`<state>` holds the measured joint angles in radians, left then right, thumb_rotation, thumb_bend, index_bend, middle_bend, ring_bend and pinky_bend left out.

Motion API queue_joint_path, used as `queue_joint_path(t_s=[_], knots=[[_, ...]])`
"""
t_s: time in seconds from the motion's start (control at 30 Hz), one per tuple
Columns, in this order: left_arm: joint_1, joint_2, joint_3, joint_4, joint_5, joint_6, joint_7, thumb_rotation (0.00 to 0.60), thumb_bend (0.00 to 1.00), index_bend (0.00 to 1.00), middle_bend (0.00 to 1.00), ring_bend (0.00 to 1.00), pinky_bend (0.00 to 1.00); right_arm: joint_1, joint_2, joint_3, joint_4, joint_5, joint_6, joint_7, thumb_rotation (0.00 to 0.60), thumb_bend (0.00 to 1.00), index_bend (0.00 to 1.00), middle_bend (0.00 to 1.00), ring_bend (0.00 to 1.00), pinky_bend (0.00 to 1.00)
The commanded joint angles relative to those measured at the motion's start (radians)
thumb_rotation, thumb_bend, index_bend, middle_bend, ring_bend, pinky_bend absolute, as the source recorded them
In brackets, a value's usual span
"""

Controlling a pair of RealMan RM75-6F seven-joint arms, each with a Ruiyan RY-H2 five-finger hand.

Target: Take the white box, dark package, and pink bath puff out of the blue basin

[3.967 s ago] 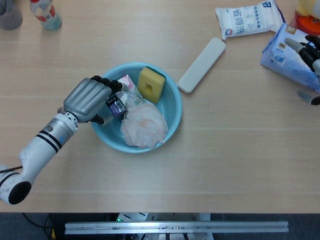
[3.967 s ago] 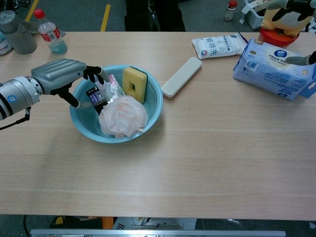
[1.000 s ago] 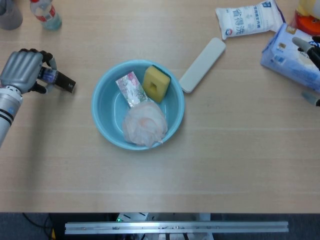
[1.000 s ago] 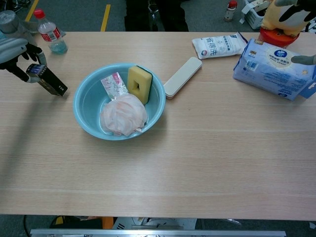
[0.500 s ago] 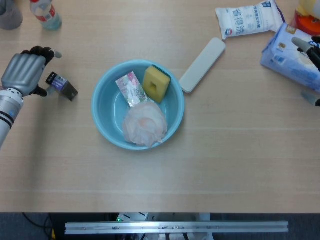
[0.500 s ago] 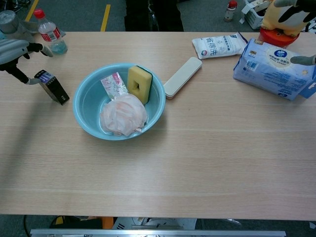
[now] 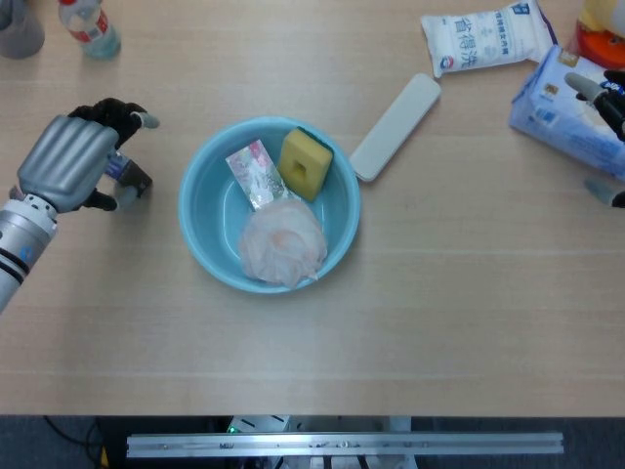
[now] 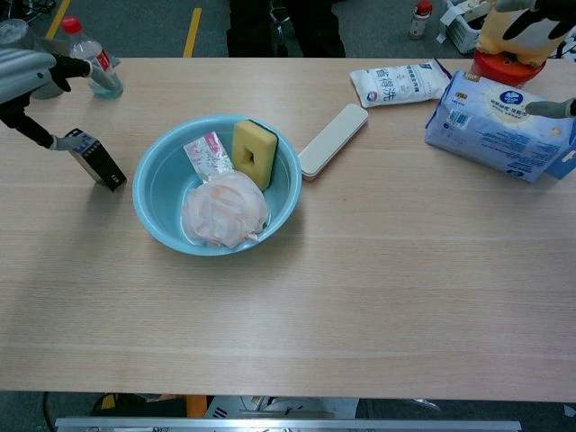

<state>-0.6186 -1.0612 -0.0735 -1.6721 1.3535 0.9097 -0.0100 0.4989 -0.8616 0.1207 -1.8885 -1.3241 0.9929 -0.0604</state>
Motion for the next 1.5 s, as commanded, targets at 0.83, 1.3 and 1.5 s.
queue_joint_path(t_s=[0.83,1.3,1.5], knots=[[-0.059,-0.161,0.069,-0.17,0.069,-0.098,0.218,0.6,0.25,0.16,0.17,0.14,0.25,-0.02,0.01,-0.012,0.022,-0.002,0.001,0.03,0.6,0.21,0.0,0.23,0.07,0.21],[-0.094,-0.261,0.034,-0.117,-0.077,-0.111,0.277,0.6,0.25,0.17,0.17,0.16,0.25,-0.023,0.001,-0.016,0.057,-0.004,-0.011,0.061,0.6,0.21,0.0,0.23,0.07,0.21],[-0.111,-0.297,0.029,-0.102,-0.118,-0.112,0.304,0.6,0.25,0.23,0.21,0.19,0.25,-0.021,-0.004,-0.016,0.072,-0.007,-0.019,0.077,0.6,0.21,0.0,0.23,0.07,0.21]])
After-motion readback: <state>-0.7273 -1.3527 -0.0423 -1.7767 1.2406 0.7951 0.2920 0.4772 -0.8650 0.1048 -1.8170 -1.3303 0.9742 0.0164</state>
